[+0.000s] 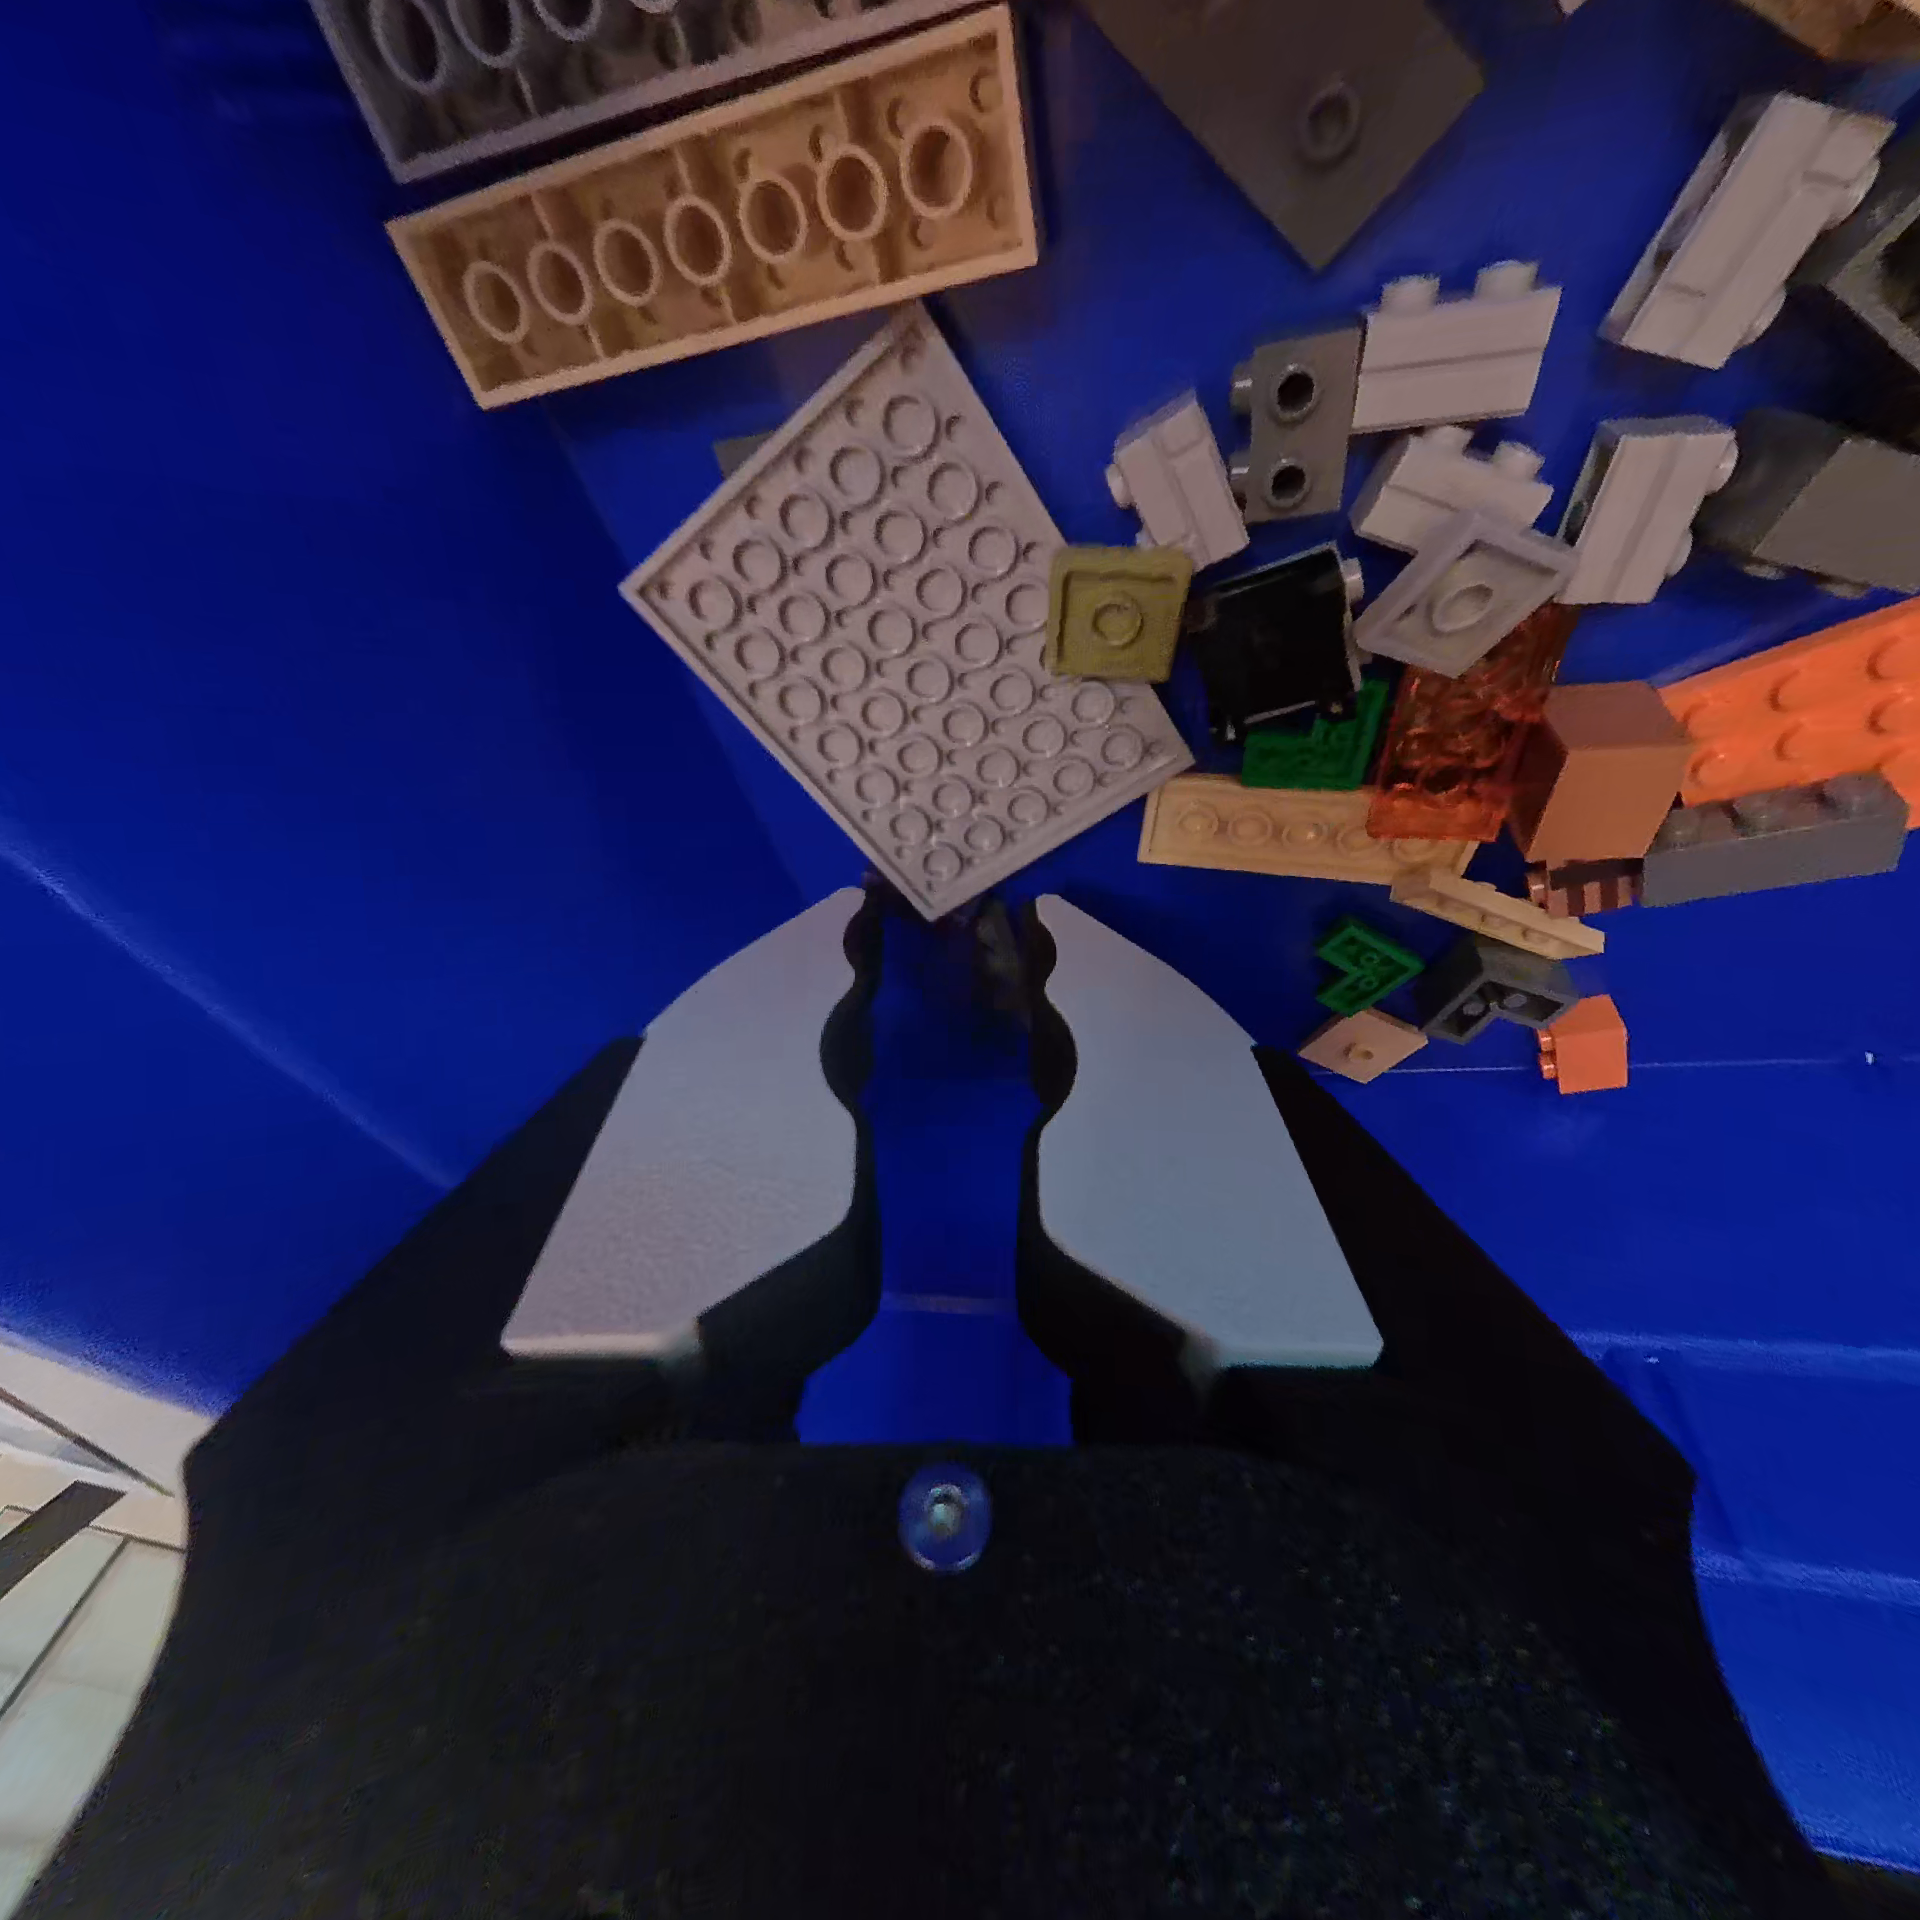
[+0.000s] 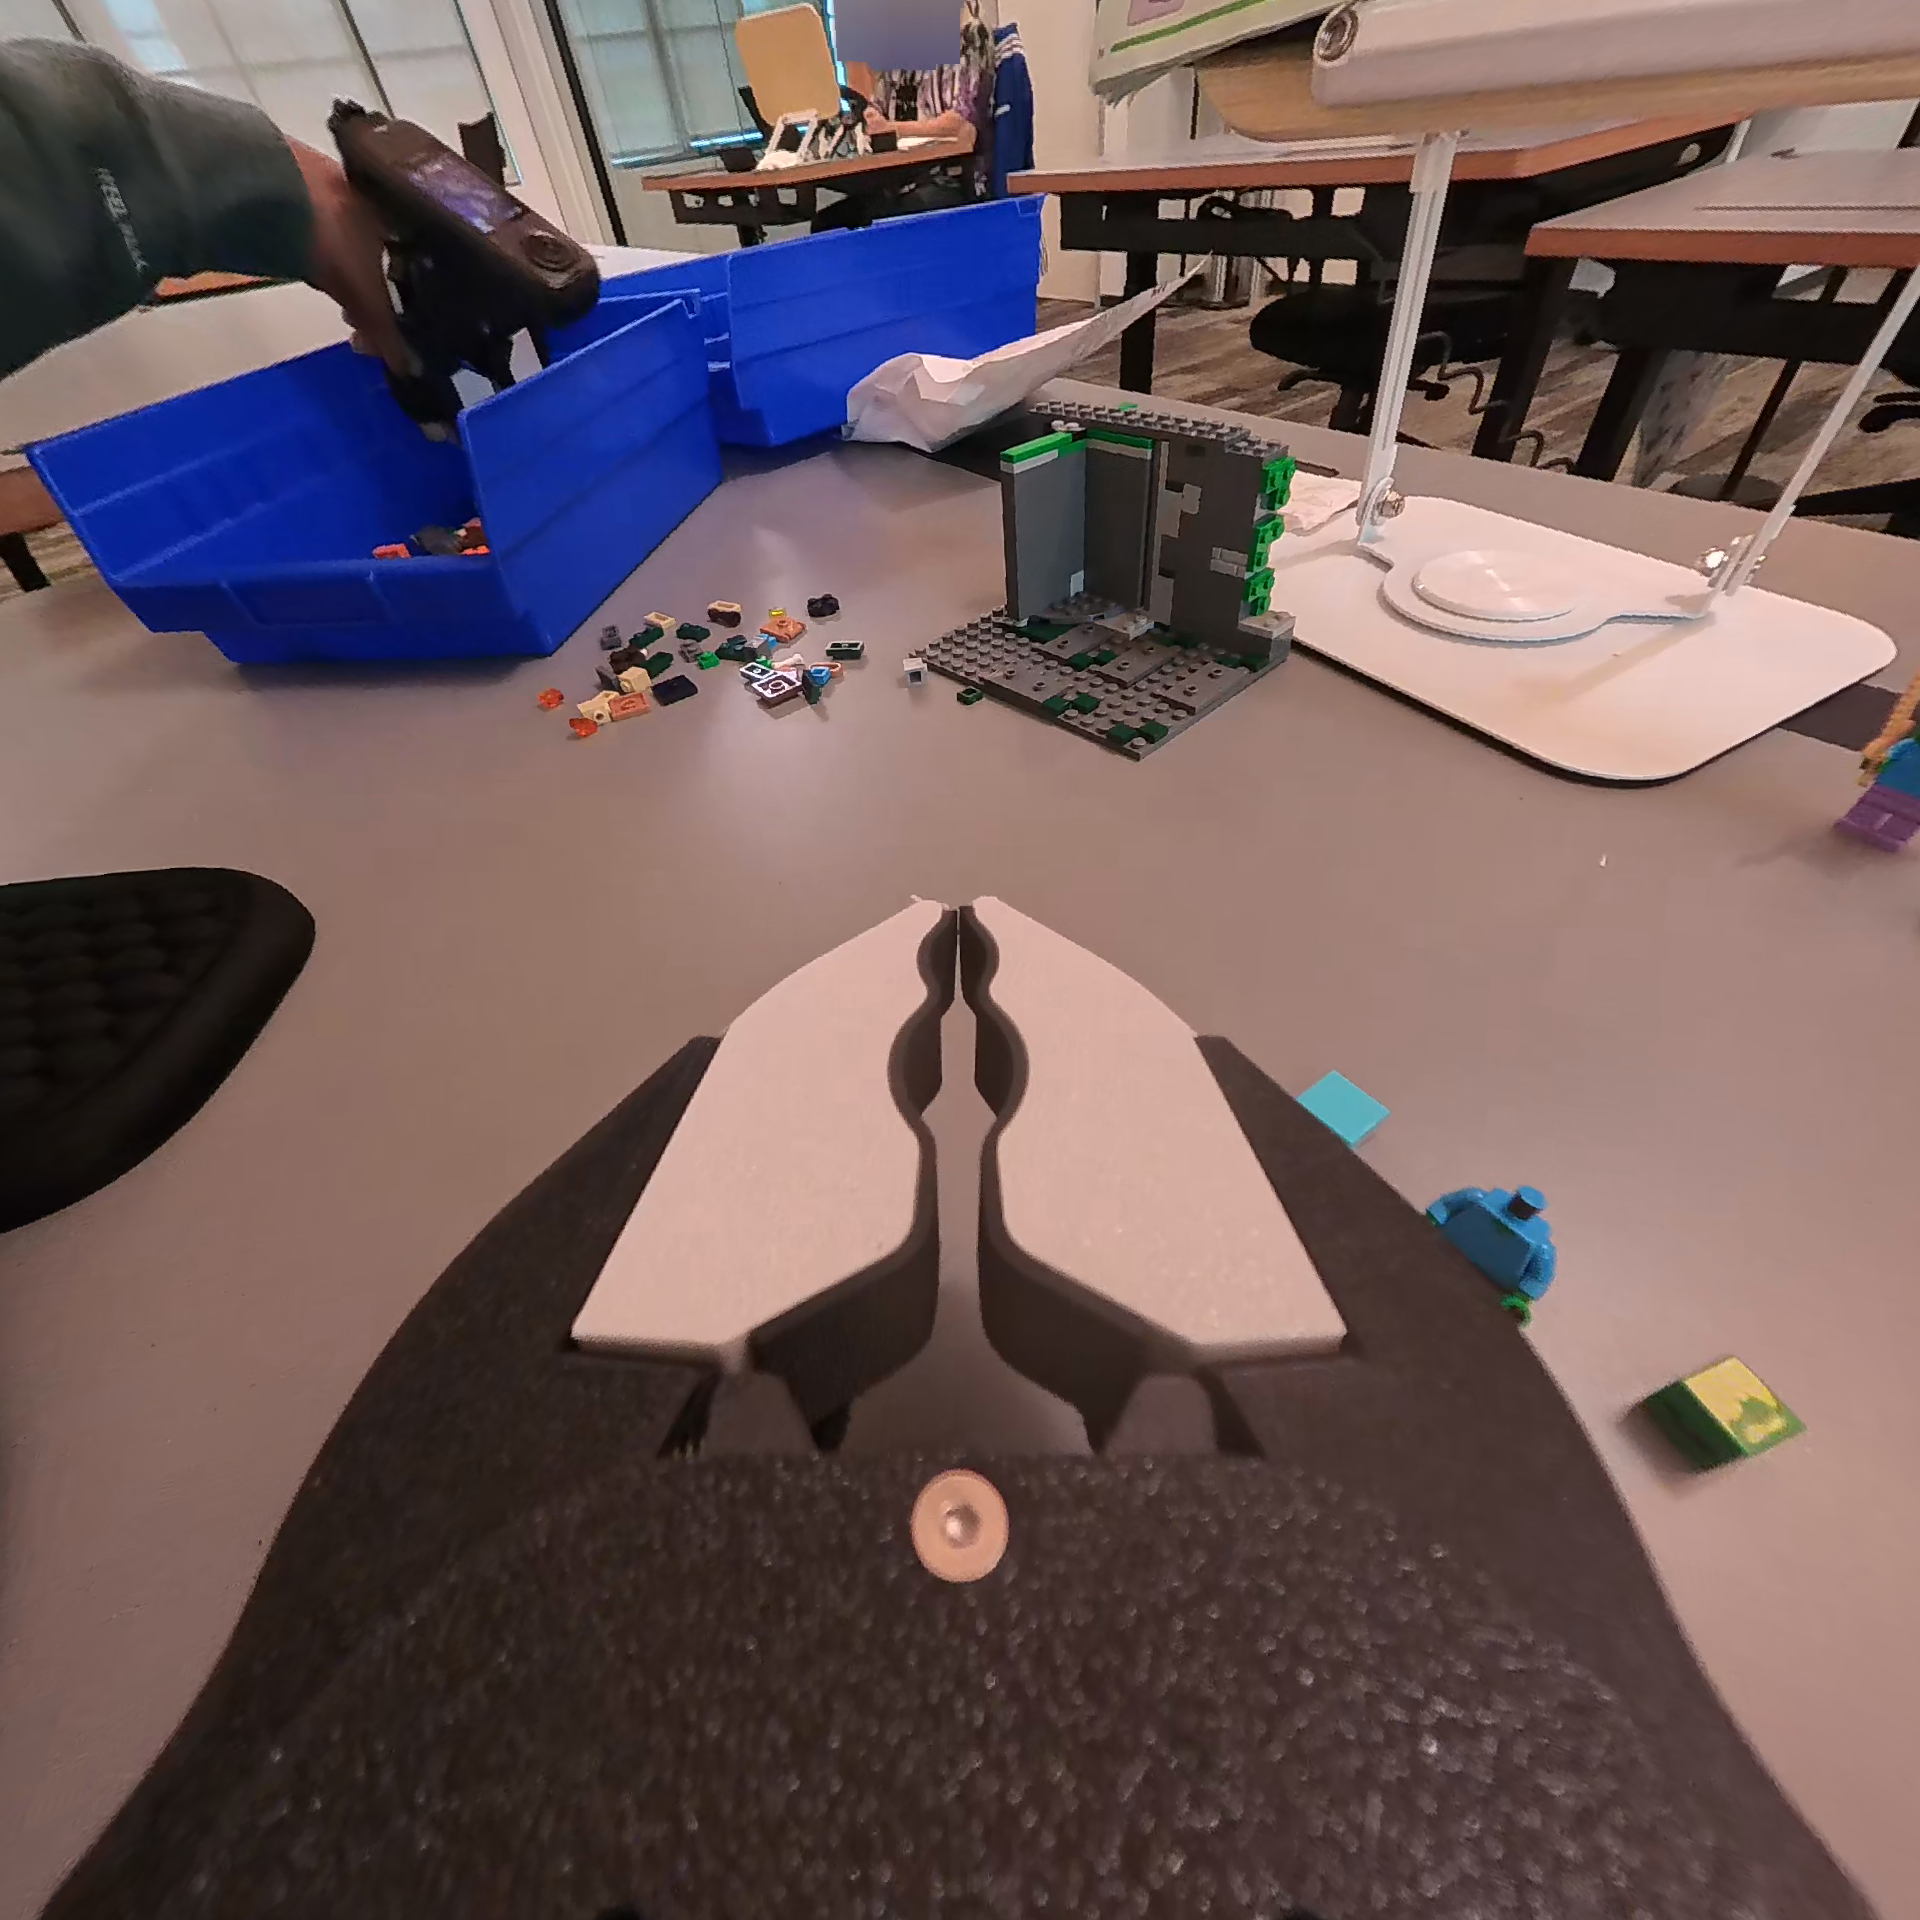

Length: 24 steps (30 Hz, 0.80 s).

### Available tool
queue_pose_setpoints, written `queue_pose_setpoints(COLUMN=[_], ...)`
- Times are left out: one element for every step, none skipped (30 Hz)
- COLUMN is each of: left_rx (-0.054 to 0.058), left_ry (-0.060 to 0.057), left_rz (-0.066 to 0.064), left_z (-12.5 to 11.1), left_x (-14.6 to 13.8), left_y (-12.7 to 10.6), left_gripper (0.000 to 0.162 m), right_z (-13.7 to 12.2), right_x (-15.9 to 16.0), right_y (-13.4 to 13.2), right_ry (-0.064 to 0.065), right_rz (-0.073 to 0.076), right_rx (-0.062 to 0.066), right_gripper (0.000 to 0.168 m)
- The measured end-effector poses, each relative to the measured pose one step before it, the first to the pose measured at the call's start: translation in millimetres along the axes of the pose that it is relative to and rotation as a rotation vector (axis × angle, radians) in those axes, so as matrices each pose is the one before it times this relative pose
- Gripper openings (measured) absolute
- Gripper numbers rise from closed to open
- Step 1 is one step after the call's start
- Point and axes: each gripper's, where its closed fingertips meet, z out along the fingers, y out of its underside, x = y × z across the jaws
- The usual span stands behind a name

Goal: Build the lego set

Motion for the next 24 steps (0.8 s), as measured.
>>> queue_pose_setpoints(left_rx=[-0.0037,-0.0070,-0.0032,0.0017,0.0116,0.0118,0.0063,0.0137,0.0223,0.0231,0.0175,0.0227,0.0333,0.0374,0.0305,0.0273,0.0397,0.0498,0.0573,0.0636,0.0673,0.0705,0.0722,0.0665], left_ry=[0.0057,0.0069,-0.0065,0.0067,0.0091,-0.0039,-0.0125,-0.0021,-0.0012,-0.0030,-0.0065,-0.0100,-0.0042,-0.0057,-0.0088,-0.0092,-0.0069,-0.0020,0.0007,-0.0006,-0.0025,-0.0106,-0.0113,-0.0239], left_rz=[-0.0049,-0.0051,-0.0069,-0.0048,-0.0054,-0.0061,0.0000,-0.0029,-0.0092,-0.0095,-0.0065,-0.0026,-0.0041,-0.0038,-0.0019,-0.0001,0.0009,-0.0002,0.0076,0.0199,0.0283,0.0317,0.0374,0.0407], left_z=[0.09,-0.06,-0.06,-0.36,-0.85,-1.28,-2.46,-4.30,-5.95,-7.53,-8.40,-9.59,-10.65,-10.96,-10.47,-9.94,-9.95,-9.56,-9.08,-7.89,-6.67,-4.93,-3.23,-0.80], left_x=[0.31,0.51,-1.70,0.62,1.40,0.33,0.01,1.88,2.18,1.95,1.82,2.09,3.37,3.40,2.87,2.77,3.48,4.97,7.15,8.98,10.25,10.06,11.11,10.16], left_y=[0.08,0.02,-0.23,-0.04,-0.73,0.04,1.54,1.08,0.01,0.29,0.92,-0.26,-2.43,-4.04,-3.83,-4.00,-6.71,-9.77,-12.94,-16.29,-19.36,-22.06,-24.47,-25.37], left_gripper=[0.026,0.024,0.019,0.019,0.018,0.018,0.018,0.018,0.018,0.018,0.018,0.017,0.017,0.017,0.017,0.017,0.017,0.017,0.017,0.017,0.017,0.017,0.017,0.017], right_z=[-0.13,-0.11,-0.22,-0.38,-0.30,-0.41,-0.32,-0.16,-0.08,0.14,0.08,-0.05,-0.31,-0.27,-0.31,-0.52,-0.67,-0.82,-0.95,-0.77,-0.70,-0.31,0.26,0.79], right_x=[-0.34,-0.22,-0.30,-0.09,-0.12,-0.16,-0.21,-0.25,-0.16,-0.32,-0.51,-0.51,-0.78,-0.83,-0.74,-0.78,-1.04,-1.31,-1.31,-1.46,-1.40,-1.62,-2.20,-2.66], right_y=[-0.20,-0.10,-0.09,-0.19,-0.20,-0.13,-0.08,-0.14,-0.03,0.01,-0.06,-0.26,-0.55,-0.48,-0.46,-0.69,-1.26,-1.52,-1.50,-1.48,-1.69,-2.13,-2.15,-1.75], right_ry=[-0.0021,-0.0015,-0.0010,-0.0002,0.0002,-0.0005,-0.0014,-0.0017,-0.0025,-0.0036,-0.0041,-0.0040,-0.0044,-0.0047,-0.0040,-0.0039,-0.0054,-0.0056,-0.0051,-0.0047,-0.0040,-0.0040,-0.0075,-0.0090], right_rz=[-0.0004,-0.0009,-0.0010,-0.0007,-0.0006,-0.0005,-0.0001,0.0001,0.0007,0.0011,0.0007,-0.0004,-0.0012,-0.0009,0.0000,0.0011,0.0020,0.0029,0.0024,0.0003,-0.0013,-0.0011,0.0012,0.0036], right_rx=[0.0012,0.0012,0.0014,0.0016,0.0016,0.0012,0.0013,0.0016,0.0002,-0.0005,0.0003,0.0015,0.0029,0.0031,0.0021,0.0027,0.0060,0.0078,0.0070,0.0059,0.0068,0.0075,0.0051,0.0011], right_gripper=[0.000,0.000,0.000,0.000,0.000,0.000,0.000,0.000,0.000,0.000,0.000,0.000,0.000,0.000,0.000,0.000,0.000,0.000,0.000,0.000,0.000,0.000,0.000,0.000])
